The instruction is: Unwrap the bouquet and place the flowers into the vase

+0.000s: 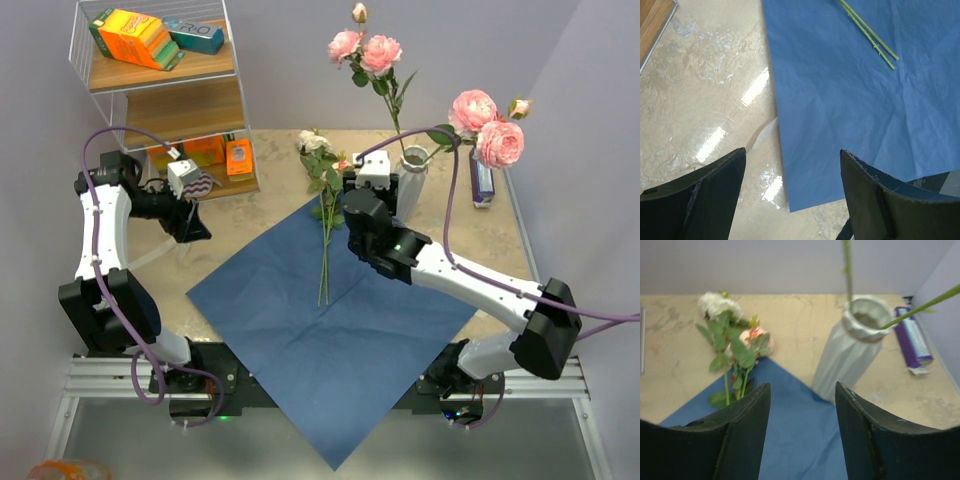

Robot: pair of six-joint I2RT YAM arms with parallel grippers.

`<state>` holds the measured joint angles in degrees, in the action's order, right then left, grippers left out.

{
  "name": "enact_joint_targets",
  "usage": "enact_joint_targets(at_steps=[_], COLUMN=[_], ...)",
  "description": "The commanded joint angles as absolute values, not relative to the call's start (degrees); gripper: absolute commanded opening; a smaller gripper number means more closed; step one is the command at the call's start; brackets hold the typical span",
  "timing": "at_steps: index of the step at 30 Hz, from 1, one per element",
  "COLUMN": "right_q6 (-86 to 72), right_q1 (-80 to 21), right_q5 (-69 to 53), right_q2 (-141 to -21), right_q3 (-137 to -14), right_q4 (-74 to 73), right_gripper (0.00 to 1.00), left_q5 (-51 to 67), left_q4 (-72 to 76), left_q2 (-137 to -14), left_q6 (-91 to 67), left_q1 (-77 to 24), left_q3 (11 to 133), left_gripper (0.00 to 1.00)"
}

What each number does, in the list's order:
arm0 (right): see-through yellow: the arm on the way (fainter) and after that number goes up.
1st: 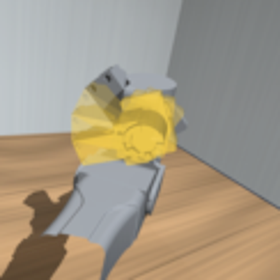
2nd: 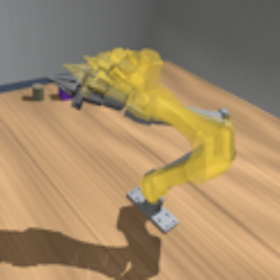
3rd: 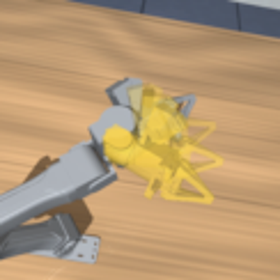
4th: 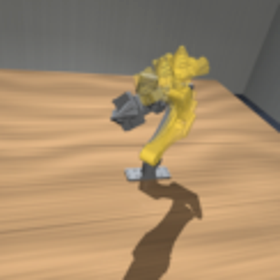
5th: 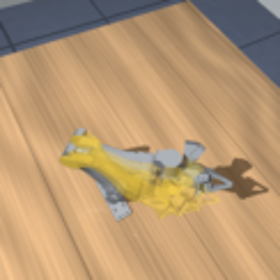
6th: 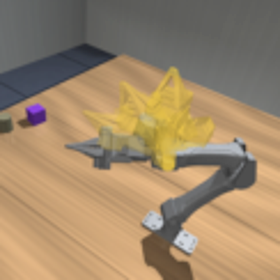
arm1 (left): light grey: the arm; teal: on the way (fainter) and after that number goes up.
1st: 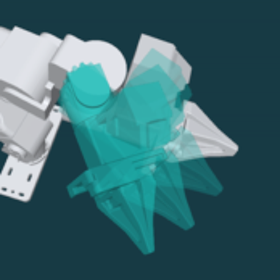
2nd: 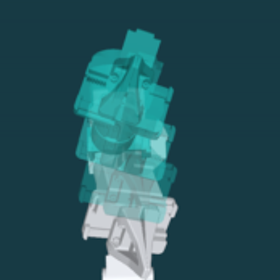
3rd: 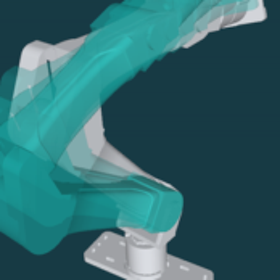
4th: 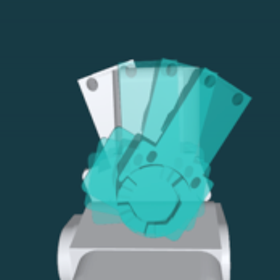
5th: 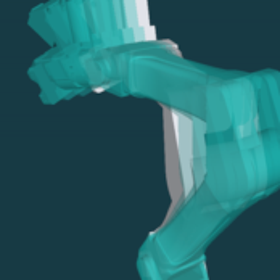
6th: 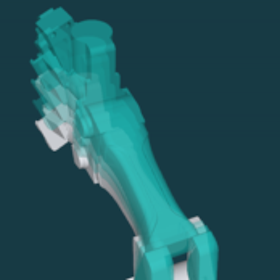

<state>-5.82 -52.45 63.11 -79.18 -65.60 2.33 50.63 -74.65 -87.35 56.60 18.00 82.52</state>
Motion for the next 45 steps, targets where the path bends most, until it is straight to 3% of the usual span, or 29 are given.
enact_joint_targets(at_steps=[1, 6, 17, 23, 45], right_q6=[-14.41, -15.03, -17.66, -18.28, -20.30], right_q1=[-53.17, -53.09, -46.24, -44.30, -43.33], right_q5=[54.07, 45.54, 34.46, 31.73, 28.83], right_q2=[-85.76, -96.74, -121.71, -125.15, -127.97], right_q3=[-66.17, -70.74, -93.68, -97.29, -94.04], right_q4=[-4.74, -3.16, -9.05, -10.46, -9.75], right_gripper=[0.56, 0.55, 0.55, 0.58, 0.46], left_q5=[52.38, 52.47, 51.50, 51.33, 51.15], left_q4=[-75.32, -75.32, -75.15, -74.62, -74.36], left_q2=[-86.48, -86.92, -86.75, -87.01, -87.28], left_q6=[57.13, 57.04, 57.30, 57.39, 57.31], left_q1=[18.63, 18.63, 18.63, 18.55, 18.63], left_q3=[83.41, 83.41, 83.06, 82.53, 82.09], left_gripper=[0.80, 0.80, 0.80, 0.80, 0.80])
